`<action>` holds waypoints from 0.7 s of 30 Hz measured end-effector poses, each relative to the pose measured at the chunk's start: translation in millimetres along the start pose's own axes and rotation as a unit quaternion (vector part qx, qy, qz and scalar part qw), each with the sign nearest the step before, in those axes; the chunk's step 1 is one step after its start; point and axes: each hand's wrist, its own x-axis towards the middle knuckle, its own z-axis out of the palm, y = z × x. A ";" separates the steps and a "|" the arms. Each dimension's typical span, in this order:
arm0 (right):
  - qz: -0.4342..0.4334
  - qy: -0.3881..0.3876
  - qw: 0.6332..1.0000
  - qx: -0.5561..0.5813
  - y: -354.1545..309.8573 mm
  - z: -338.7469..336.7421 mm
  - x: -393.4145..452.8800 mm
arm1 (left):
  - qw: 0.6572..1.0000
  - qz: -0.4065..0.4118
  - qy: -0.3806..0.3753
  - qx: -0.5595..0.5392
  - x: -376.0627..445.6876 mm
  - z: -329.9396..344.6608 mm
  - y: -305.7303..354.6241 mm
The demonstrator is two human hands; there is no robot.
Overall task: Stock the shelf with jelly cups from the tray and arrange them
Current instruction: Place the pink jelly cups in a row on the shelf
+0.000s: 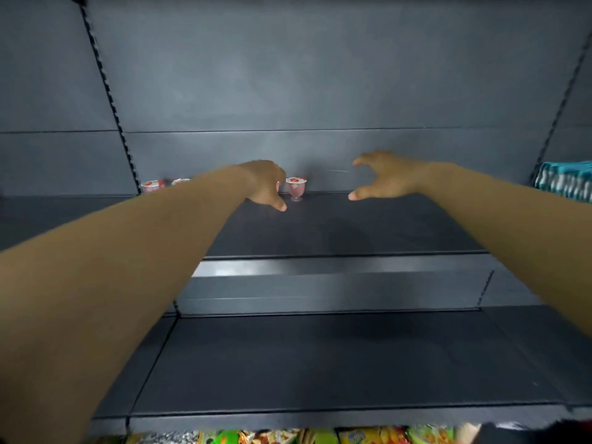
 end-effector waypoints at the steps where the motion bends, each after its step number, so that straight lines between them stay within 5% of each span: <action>1: -0.002 0.004 1.000 -0.004 -2.6 -6.0 -17.1 | 1.000 0.002 0.004 0.008 -16.0 -5.6 10.1; 10: -0.014 0.028 0.999 0.043 -23.7 23.1 -159.4 | 0.998 0.029 0.004 -0.061 -129.0 25.2 67.0; 21: 0.036 -0.073 0.991 0.110 -5.1 217.2 -309.5 | 0.964 0.016 -0.178 -0.198 -255.6 257.1 126.3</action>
